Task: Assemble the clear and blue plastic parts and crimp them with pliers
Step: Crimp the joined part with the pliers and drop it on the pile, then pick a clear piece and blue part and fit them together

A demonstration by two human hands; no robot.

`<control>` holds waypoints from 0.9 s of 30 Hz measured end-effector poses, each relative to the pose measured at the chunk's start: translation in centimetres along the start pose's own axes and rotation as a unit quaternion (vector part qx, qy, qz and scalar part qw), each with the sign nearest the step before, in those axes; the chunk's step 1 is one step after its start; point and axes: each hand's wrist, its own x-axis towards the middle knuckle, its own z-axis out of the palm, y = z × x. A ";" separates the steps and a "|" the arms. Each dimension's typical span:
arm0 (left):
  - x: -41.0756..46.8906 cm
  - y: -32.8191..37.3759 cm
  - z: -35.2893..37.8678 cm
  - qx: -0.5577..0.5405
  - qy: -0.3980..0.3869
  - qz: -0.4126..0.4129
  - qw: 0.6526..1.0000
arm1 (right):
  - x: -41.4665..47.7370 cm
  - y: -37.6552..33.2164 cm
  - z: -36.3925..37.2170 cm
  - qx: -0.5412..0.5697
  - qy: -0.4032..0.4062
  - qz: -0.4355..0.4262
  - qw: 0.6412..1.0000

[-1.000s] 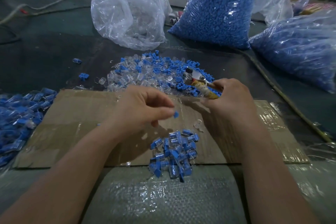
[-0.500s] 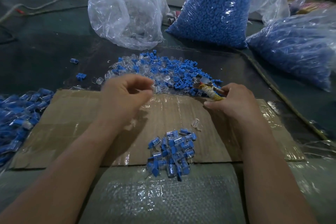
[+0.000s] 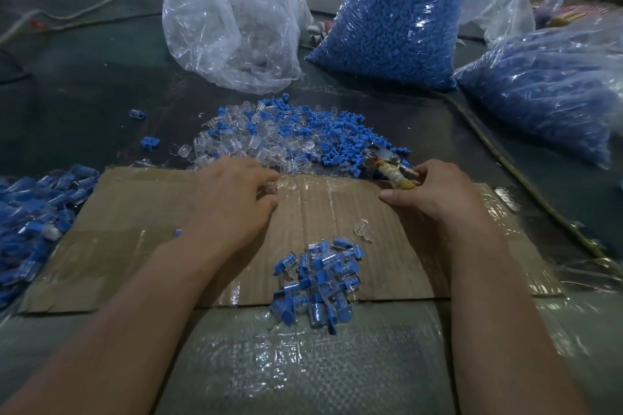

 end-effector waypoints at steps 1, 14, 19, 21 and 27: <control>0.1 0.0 0.0 -0.001 0.001 0.000 1.000 | 0.0 0.0 0.0 -0.001 -0.003 -0.002 1.000; -0.1 0.0 -0.1 -0.098 0.088 -0.002 0.991 | 0.1 0.0 0.3 0.022 0.002 -0.014 1.000; 0.0 0.3 0.0 -0.138 0.089 0.000 0.986 | -0.4 -1.8 0.7 0.031 0.099 -0.109 0.989; 0.1 0.3 0.0 -0.166 0.086 0.006 0.982 | -0.7 -2.8 1.0 0.031 0.120 -0.158 0.980; 0.0 0.4 0.1 -0.180 0.115 0.035 0.976 | -0.6 -5.8 2.0 -0.045 0.057 -0.253 0.965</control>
